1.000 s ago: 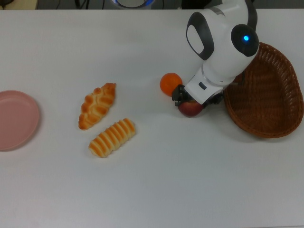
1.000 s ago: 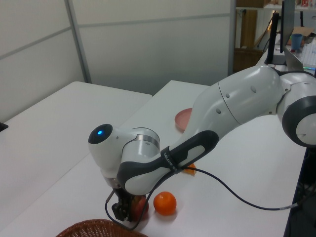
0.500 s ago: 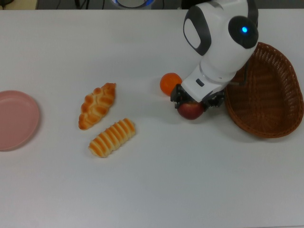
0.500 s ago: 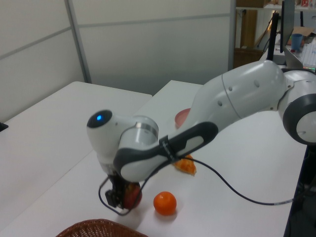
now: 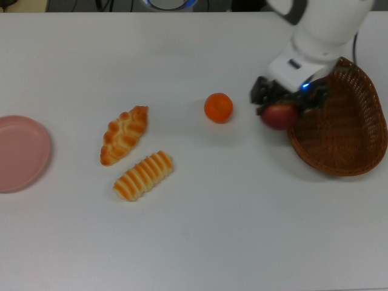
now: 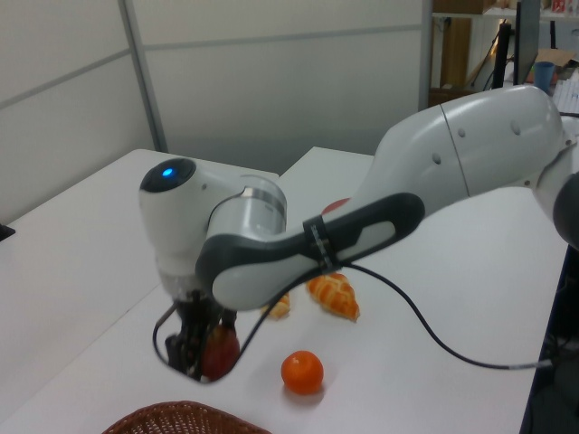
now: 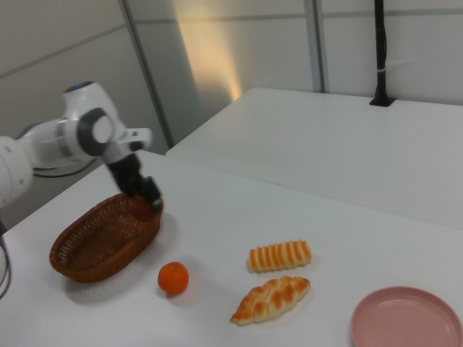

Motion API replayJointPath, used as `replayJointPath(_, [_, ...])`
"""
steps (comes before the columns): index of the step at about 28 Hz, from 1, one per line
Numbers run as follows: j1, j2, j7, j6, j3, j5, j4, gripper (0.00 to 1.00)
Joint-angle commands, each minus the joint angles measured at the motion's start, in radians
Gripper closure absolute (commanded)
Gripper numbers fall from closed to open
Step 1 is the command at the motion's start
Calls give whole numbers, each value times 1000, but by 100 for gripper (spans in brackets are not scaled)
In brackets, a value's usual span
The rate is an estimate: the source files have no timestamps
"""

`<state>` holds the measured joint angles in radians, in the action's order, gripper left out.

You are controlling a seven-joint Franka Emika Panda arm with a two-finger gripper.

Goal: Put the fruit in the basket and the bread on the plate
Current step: 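Carry the apple over the wicker basket and release it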

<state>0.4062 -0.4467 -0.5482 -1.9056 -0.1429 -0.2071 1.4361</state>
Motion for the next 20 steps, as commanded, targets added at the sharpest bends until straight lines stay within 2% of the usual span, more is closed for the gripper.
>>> replayJointPath(1, [69,3,-59,37,-38,-2,-8,100])
replayJointPath(7, [183,-3,-120,37,-43,-6,-6,100])
replayJointPath(8, [189,-3,-127,37,-43,-6,-6,93])
replayJointPath(9, [195,-3,-130,37,-43,-5,-6,71])
replayJointPath(10, [201,-4,-134,39,-43,-5,-6,29])
replayJointPath(11, [207,-4,-137,39,-43,-6,-6,0])
replayJointPath(14, [243,-6,-168,46,-43,-24,-5,0])
replayJointPath(20, [244,5,-196,88,-43,-28,-6,0])
